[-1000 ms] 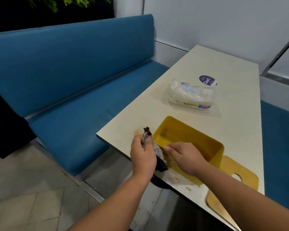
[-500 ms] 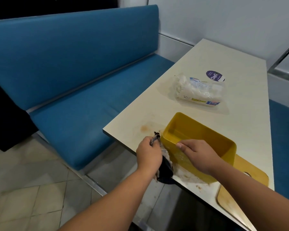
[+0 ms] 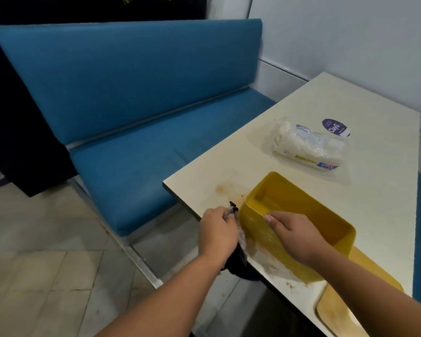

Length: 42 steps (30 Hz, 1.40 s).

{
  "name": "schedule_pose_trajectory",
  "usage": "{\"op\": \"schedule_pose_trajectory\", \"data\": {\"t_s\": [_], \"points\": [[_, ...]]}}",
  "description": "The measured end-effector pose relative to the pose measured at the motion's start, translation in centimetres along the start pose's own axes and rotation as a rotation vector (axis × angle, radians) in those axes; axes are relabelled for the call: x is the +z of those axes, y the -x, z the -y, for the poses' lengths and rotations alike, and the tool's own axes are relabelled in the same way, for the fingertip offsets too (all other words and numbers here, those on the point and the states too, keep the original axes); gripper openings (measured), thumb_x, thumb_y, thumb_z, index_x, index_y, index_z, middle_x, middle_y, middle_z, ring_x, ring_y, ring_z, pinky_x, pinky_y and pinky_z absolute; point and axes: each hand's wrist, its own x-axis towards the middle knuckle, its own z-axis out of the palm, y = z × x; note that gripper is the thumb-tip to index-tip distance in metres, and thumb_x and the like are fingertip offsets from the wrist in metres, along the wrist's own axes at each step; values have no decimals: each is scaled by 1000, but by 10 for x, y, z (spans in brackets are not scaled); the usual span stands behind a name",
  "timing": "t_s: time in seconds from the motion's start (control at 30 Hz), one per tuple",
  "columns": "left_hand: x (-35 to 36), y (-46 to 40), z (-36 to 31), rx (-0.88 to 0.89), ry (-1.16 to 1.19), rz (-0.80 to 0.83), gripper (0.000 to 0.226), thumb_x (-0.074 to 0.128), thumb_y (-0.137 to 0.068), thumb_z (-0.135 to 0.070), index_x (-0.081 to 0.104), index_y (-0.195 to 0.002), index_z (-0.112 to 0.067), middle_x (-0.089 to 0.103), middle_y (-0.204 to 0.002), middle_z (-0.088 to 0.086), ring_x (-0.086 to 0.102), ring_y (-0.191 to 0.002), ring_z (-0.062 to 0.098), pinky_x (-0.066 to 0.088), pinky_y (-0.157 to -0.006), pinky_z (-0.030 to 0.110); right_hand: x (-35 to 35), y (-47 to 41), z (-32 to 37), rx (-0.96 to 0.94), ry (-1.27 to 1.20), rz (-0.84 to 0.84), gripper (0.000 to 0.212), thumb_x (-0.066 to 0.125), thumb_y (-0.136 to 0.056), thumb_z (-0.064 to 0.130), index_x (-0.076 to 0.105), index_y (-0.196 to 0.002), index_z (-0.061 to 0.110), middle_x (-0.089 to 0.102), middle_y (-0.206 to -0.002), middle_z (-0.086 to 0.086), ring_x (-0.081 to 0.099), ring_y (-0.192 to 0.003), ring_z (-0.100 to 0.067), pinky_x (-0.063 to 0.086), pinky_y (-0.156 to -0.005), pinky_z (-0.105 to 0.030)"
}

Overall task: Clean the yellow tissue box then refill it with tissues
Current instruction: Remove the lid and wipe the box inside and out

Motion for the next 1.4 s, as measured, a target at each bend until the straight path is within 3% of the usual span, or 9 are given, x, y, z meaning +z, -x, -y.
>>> {"op": "schedule_pose_trajectory", "data": {"t_s": [0.2,0.33,0.5,0.63,0.97,1.1,1.17,1.27,1.4], "points": [[25,14,3,-60,-133,-2,22,44,-96,-25,64,-89,-18,55,-99,0,53,-76,17,45,-67,30,1,-1,-1,-20,11,2,38,40,-101,42,65,-122,22,63,-120,7,56,-110,-15,40,-84,-27],[20,20,-12,-69,77,-22,23,48,-97,-25,60,-79,-17,60,-88,3,54,-72,16,37,-54,25,1,-1,-2,-26,0,-7,36,40,-101,42,66,-118,23,64,-112,9,55,-101,-11,40,-80,-27],[24,40,-13,-36,255,-22,5,54,-97,-24,56,-92,-22,62,-88,-4,58,-80,14,48,-67,29,1,-2,-2,-33,-3,-2,33,40,-101,42,67,-108,26,64,-104,11,57,-94,-10,41,-74,-27],[23,38,-23,-28,320,-45,9,55,-97,-27,56,-89,-22,61,-82,-6,59,-76,13,50,-65,31,0,-2,-2,-22,-42,1,37,41,-101,41,67,-90,18,68,-86,1,60,-82,-18,48,-74,-38],[19,16,-9,-91,154,-89,16,52,-96,-22,66,-89,-21,64,-90,-1,59,-79,16,42,-63,25,0,1,-1,-28,-61,4,41,41,-101,41,64,-85,13,64,-78,-8,58,-76,-24,47,-70,-39],[33,38,-11,-88,10,44,20,51,-93,-17,61,-76,-22,64,-76,-2,59,-67,15,44,-58,27,0,1,-2,-27,-71,-1,41,42,-101,42,65,-85,13,65,-78,-8,58,-77,-24,48,-72,-41],[32,38,-11,-108,12,50,19,51,-92,-18,62,-78,-21,63,-76,-3,58,-68,16,43,-58,26,0,1,-3,-21,-83,-2,37,42,-101,41,62,-79,19,62,-73,0,56,-74,-19,44,-67,-38],[24,23,-11,-135,83,-58,16,52,-96,-23,65,-87,-20,63,-82,-5,58,-73,15,46,-63,27,0,0,-3,-16,-82,7,27,42,-101,42,62,-86,29,61,-82,14,56,-82,-11,43,-69,-30],[28,36,-15,-143,113,9,15,51,-97,-25,59,-85,-23,60,-79,-6,55,-69,9,43,-59,26,1,1,-1,16,-125,-12,34,45,-100,41,70,-108,20,68,-104,3,60,-98,-18,48,-86,-37]]}}
